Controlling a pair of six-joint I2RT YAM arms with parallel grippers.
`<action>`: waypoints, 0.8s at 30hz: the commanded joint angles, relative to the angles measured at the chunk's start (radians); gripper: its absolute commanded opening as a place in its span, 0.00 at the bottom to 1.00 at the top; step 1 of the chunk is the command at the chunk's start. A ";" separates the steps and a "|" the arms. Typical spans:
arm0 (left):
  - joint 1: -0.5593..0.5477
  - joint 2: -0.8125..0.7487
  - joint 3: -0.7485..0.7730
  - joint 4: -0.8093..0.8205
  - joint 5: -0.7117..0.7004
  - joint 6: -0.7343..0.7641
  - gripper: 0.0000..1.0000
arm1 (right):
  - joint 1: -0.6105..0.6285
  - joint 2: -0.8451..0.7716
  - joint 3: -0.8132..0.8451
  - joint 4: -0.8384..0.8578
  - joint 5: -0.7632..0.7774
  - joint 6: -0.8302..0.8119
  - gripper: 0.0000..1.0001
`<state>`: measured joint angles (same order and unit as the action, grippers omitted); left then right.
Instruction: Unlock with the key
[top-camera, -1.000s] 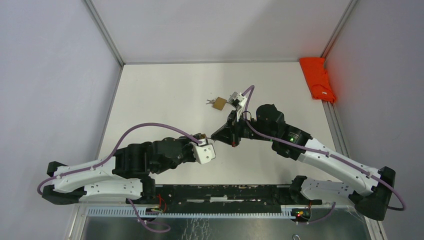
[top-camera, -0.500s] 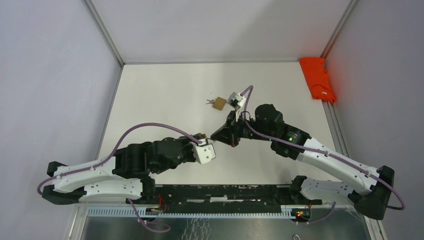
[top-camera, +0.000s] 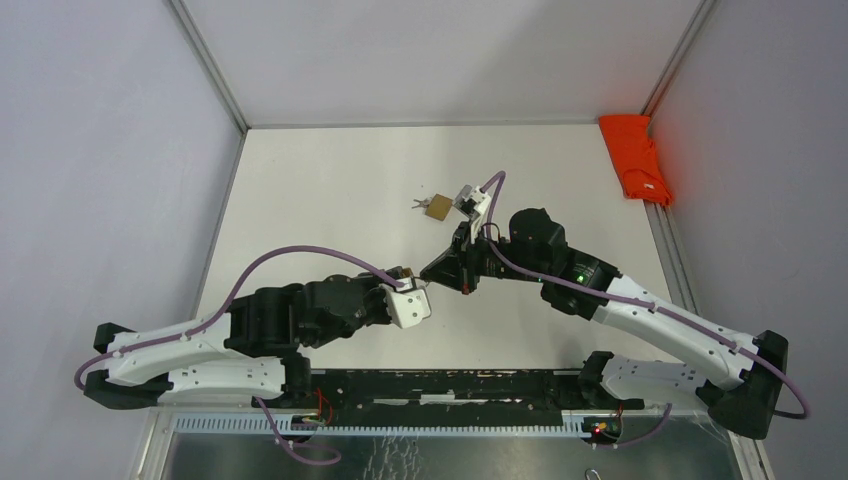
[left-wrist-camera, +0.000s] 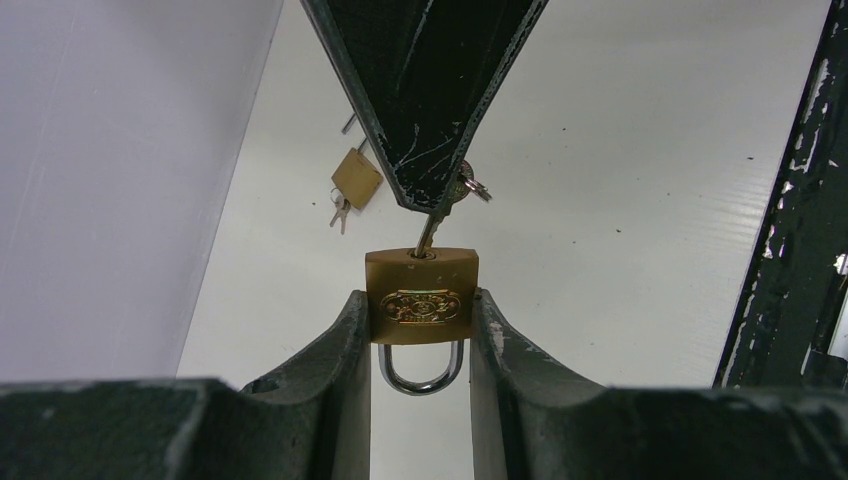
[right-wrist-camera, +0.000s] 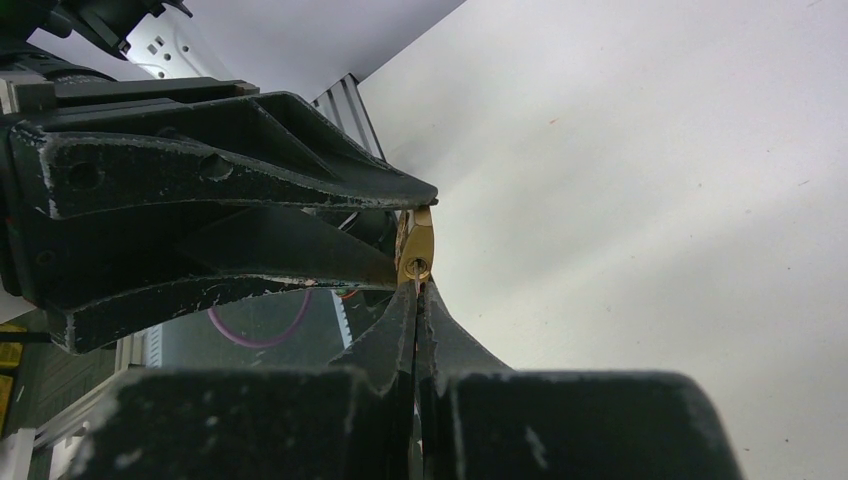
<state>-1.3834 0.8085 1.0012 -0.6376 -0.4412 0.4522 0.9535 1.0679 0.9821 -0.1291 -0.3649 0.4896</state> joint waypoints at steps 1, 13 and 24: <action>-0.006 -0.011 0.037 0.053 0.009 -0.017 0.02 | 0.011 -0.009 0.035 0.036 0.000 -0.001 0.00; -0.005 -0.006 0.043 0.054 0.013 -0.016 0.02 | 0.014 0.021 0.047 0.041 -0.019 -0.007 0.00; -0.006 -0.004 0.048 0.053 0.047 -0.025 0.02 | 0.014 0.056 0.063 0.052 -0.038 -0.006 0.00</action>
<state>-1.3830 0.8089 1.0016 -0.6655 -0.4400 0.4519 0.9573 1.1042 0.9985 -0.1295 -0.3779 0.4885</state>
